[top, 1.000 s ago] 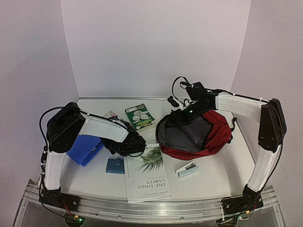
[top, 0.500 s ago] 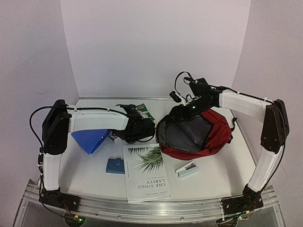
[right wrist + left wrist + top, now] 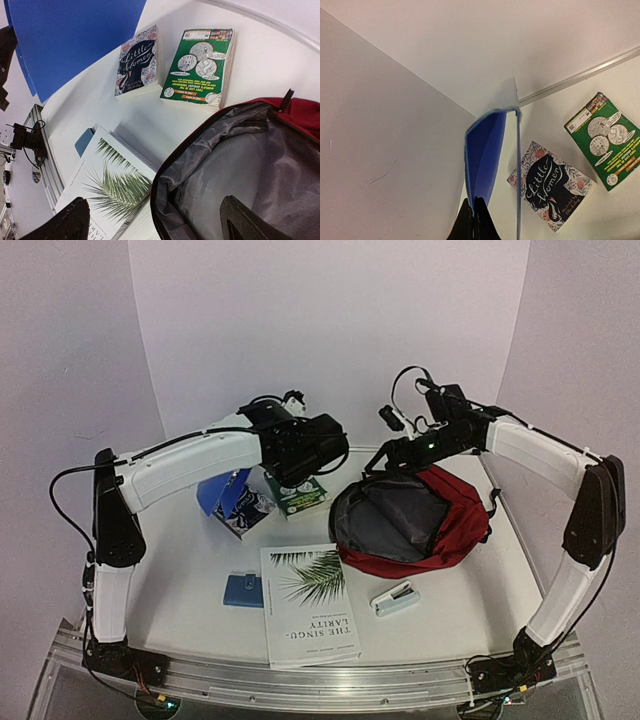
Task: Pack the student bag
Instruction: Pick up the files from the center of the board.
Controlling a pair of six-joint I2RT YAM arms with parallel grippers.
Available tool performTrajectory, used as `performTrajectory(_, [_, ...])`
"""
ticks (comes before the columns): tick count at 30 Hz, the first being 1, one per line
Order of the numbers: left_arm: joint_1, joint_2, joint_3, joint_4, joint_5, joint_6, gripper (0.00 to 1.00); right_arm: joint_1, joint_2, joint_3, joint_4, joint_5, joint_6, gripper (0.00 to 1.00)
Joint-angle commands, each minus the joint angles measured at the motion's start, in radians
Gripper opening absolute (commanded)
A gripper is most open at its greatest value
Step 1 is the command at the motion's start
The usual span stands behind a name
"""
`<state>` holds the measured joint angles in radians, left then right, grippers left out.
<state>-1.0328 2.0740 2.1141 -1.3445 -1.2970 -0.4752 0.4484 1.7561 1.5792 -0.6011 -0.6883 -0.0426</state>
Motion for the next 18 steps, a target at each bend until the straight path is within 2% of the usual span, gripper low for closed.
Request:
performTrajectory(1, [-0.027, 0.017, 0.109, -0.297, -0.062, 0.136, 0.0, -0.015, -0.111, 0.061, -0.039, 0.022, -0.105, 0.91])
performTrajectory(4, [-0.055, -0.01, 0.1, -0.13, -0.013, 0.286, 0.0, -0.015, -0.151, 0.062, -0.048, 0.036, -0.151, 0.92])
performTrajectory(7, [-0.076, -0.1, 0.02, 0.187, 0.122, 0.51, 0.0, -0.015, -0.19, 0.066, -0.063, 0.054, -0.206, 0.92])
performTrajectory(9, [-0.082, -0.173, -0.043, 0.357, 0.258, 0.601, 0.0, -0.016, -0.215, 0.071, -0.086, 0.079, -0.253, 0.93])
performTrajectory(13, [-0.087, -0.234, -0.064, 0.428, 0.457, 0.595, 0.0, -0.015, -0.264, 0.064, -0.116, 0.128, -0.339, 0.93])
performTrajectory(18, [-0.087, -0.271, -0.081, 0.483, 0.633, 0.604, 0.0, -0.015, -0.316, 0.049, -0.134, 0.127, -0.429, 0.94])
